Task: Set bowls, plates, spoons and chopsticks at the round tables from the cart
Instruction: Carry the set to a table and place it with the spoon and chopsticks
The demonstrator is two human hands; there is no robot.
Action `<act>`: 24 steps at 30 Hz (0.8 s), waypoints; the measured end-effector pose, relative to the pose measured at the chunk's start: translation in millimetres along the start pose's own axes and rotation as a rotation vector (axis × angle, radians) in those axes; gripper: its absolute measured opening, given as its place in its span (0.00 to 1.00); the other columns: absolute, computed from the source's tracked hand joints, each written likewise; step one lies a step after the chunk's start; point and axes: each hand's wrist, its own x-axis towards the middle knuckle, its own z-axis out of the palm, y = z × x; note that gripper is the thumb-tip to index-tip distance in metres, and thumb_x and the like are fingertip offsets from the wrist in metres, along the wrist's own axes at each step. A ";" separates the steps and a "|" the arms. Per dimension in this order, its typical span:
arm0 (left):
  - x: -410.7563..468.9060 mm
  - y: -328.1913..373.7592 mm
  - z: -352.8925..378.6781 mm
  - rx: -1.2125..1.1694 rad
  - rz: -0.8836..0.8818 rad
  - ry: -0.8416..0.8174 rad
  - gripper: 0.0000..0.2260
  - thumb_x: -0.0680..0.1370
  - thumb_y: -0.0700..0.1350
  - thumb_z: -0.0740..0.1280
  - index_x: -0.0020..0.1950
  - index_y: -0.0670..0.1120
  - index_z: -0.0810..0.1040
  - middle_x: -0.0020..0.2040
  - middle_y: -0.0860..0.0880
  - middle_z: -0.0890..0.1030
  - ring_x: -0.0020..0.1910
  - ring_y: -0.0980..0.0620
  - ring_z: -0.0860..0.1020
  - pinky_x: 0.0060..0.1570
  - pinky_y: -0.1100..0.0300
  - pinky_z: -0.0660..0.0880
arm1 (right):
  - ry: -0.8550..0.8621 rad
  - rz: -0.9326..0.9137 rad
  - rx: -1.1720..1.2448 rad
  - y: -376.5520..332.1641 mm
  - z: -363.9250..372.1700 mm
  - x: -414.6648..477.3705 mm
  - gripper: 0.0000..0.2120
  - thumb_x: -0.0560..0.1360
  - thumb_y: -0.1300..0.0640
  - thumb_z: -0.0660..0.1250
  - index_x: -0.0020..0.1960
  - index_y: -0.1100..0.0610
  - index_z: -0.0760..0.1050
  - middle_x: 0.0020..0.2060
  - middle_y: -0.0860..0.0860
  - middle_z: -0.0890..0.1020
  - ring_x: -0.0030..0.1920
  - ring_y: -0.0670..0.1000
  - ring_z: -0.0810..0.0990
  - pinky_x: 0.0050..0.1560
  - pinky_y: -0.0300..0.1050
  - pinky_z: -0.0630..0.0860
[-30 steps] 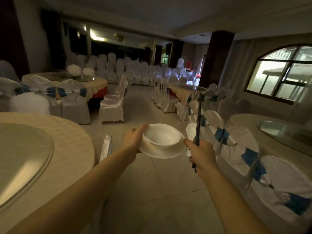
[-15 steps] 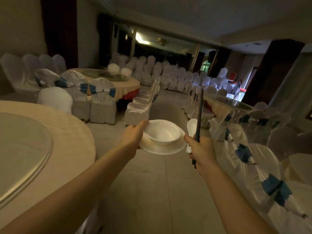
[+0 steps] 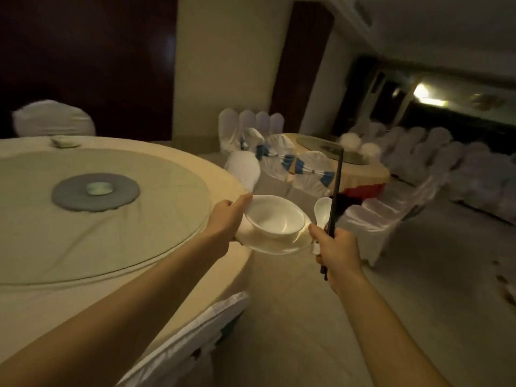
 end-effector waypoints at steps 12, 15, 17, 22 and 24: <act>-7.3 -6.2 -101.1 -0.071 0.047 0.601 0.19 0.76 0.59 0.68 0.56 0.44 0.80 0.51 0.42 0.82 0.43 0.43 0.80 0.40 0.53 0.77 | -0.623 -0.071 0.121 -0.7 139.1 53.5 0.15 0.76 0.54 0.72 0.36 0.59 0.72 0.23 0.48 0.71 0.22 0.48 0.67 0.27 0.46 0.65; -3.2 -18.8 -129.3 -0.088 0.024 0.699 0.20 0.73 0.61 0.68 0.50 0.45 0.80 0.50 0.42 0.81 0.44 0.44 0.79 0.40 0.53 0.76 | -0.718 -0.060 0.144 4.7 178.9 53.4 0.14 0.76 0.55 0.72 0.37 0.59 0.71 0.23 0.48 0.70 0.23 0.49 0.66 0.28 0.47 0.64; 4.6 -29.5 -145.0 -0.083 0.005 0.756 0.25 0.68 0.64 0.68 0.51 0.44 0.80 0.50 0.42 0.81 0.46 0.43 0.79 0.43 0.51 0.75 | -0.753 -0.051 0.140 11.8 203.2 55.1 0.14 0.75 0.54 0.72 0.37 0.59 0.71 0.24 0.48 0.70 0.24 0.49 0.66 0.29 0.47 0.65; 32.9 -69.3 -170.0 -0.026 -0.051 0.834 0.30 0.66 0.68 0.66 0.54 0.44 0.82 0.49 0.46 0.82 0.47 0.46 0.79 0.45 0.51 0.74 | -0.815 -0.012 0.060 45.3 251.2 64.8 0.14 0.75 0.53 0.72 0.38 0.58 0.71 0.27 0.50 0.70 0.25 0.50 0.66 0.30 0.47 0.66; 45.6 -87.9 -176.0 -0.017 -0.077 0.840 0.30 0.67 0.68 0.66 0.53 0.44 0.82 0.47 0.47 0.82 0.46 0.47 0.79 0.43 0.53 0.73 | -0.830 0.018 0.035 62.8 265.5 71.2 0.13 0.74 0.52 0.72 0.39 0.59 0.72 0.28 0.51 0.71 0.25 0.50 0.66 0.28 0.46 0.66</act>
